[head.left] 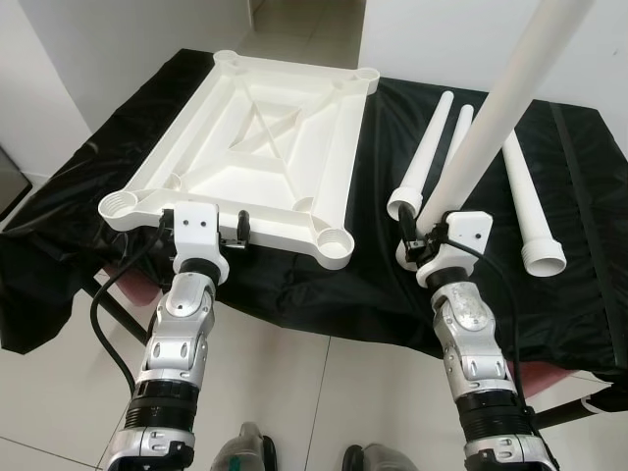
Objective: Building children table
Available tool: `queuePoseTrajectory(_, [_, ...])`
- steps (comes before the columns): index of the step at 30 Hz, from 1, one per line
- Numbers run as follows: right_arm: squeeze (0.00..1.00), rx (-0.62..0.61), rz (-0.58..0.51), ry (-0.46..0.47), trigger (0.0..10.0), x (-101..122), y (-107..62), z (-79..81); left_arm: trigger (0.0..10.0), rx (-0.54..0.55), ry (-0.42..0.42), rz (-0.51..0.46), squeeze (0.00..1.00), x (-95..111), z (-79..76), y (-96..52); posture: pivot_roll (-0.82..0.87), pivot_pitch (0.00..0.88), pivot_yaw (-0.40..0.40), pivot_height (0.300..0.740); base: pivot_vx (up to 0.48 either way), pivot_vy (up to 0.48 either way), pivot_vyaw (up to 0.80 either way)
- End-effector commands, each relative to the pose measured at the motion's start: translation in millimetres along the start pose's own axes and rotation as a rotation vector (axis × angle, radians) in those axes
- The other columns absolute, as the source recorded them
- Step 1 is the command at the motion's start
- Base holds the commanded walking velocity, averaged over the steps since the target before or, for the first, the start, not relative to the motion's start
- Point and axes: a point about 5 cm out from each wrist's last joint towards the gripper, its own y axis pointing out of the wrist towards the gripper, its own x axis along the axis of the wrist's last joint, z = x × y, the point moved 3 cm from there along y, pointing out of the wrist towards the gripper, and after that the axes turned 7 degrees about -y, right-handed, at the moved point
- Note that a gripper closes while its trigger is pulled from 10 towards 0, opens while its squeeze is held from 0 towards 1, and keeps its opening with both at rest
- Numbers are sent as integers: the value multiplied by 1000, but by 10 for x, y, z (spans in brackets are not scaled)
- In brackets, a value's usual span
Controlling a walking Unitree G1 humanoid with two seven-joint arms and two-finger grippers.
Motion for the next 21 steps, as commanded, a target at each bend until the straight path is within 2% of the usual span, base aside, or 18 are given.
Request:
queuePoseTrajectory(1, [0, -5, -5, -4, 10000, -16, 1, -3, 10000, 96, 6, 4, 0, -35, 127, 11, -15, 48, 64, 740, 0, 0, 0])
queuePoseTrajectory(11, [0, -9, -7, -6, 10000, -52, 22, 69, 10000, 62, 18, 4, 0, -11, 103, 188, -66, 46, 97, 740, 0, 0, 0])
queuePoseTrajectory(21, [0, -22, -23, -7, 10000, -21, 84, 54, 10000, 40, 30, 12, 0, -59, 17, 255, -100, 1, 101, 740, 0, 0, 0])
